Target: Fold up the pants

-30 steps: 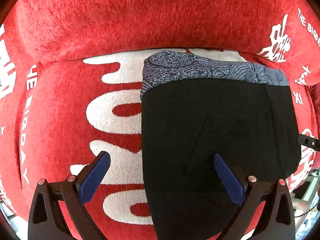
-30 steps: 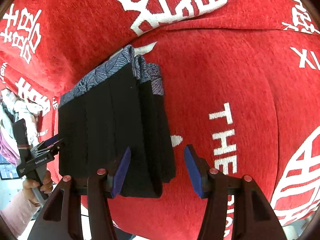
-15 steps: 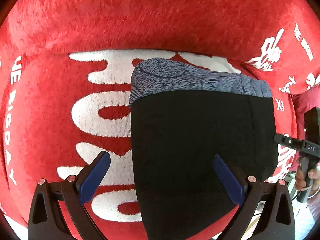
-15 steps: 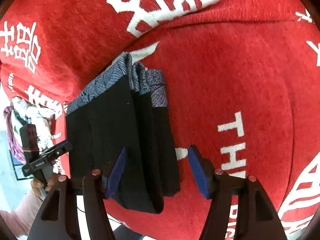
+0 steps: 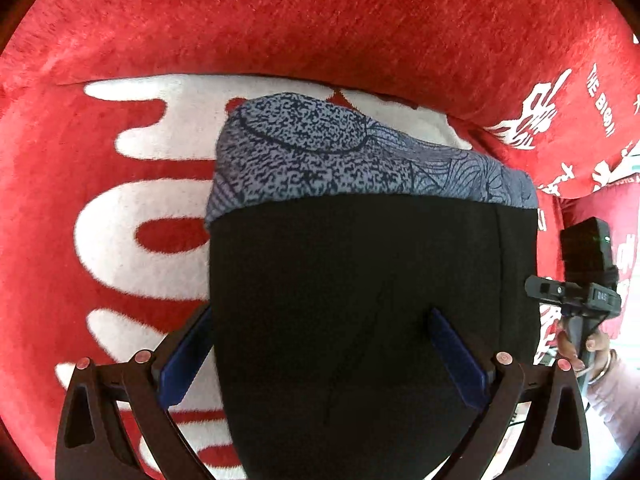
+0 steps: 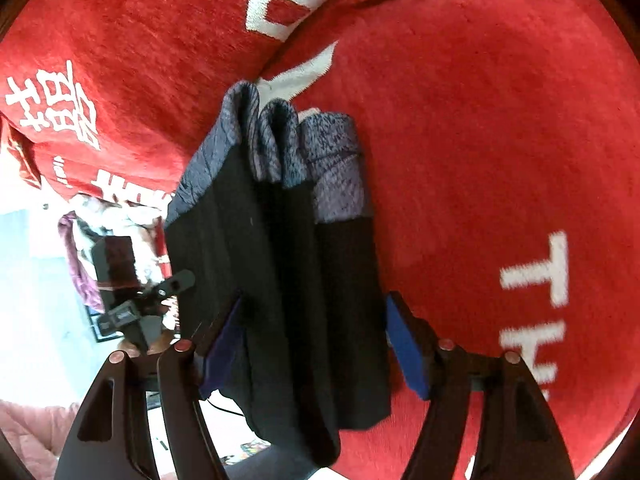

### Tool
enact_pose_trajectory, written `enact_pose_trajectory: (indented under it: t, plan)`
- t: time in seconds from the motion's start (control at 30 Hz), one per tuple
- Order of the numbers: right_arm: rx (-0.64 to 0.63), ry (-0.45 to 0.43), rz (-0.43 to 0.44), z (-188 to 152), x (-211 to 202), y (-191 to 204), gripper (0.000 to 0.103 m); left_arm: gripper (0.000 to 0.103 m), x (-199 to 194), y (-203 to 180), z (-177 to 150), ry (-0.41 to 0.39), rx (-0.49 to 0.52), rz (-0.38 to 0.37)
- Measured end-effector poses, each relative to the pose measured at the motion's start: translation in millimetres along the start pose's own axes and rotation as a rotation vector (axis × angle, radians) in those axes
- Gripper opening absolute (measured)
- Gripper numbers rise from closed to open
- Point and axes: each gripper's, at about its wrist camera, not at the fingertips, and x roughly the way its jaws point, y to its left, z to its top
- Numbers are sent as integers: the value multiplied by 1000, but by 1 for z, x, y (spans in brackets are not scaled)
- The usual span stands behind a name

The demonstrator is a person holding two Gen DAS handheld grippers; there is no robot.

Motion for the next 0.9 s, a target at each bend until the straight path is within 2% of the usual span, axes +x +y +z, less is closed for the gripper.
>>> enact_pose_trajectory:
  t: [0.1, 0.3, 0.37, 0.43, 0.47, 0.6, 0.73, 0.9]
  plan:
    - [44, -3, 74, 9, 10, -7, 79, 103, 2, -2, 0, -25, 15, 0]
    - [41, -17, 66, 9, 13, -5, 78, 103, 4, -4, 3, -18, 7, 10]
    - [50, -24, 54, 8, 12, -4, 72, 103, 4, -4, 3, -16, -11, 12]
    - [39, -32, 40, 5, 7, -2, 63, 94, -1, -7, -1, -30, -11, -9]
    - [41, -38, 43, 5, 6, -2, 58, 82, -3, -9, -3, -40, -8, -27]
    - [87, -70, 112, -4, -3, -1, 51, 64, -27, -16, -15, -87, 42, -26]
    - [125, -84, 198, -19, -14, 2, 46, 60, -50, -18, -27, -91, 61, -42]
    - [99, -60, 215, -47, -14, 25, 46, 60, -79, -10, -53, -88, 66, -36]
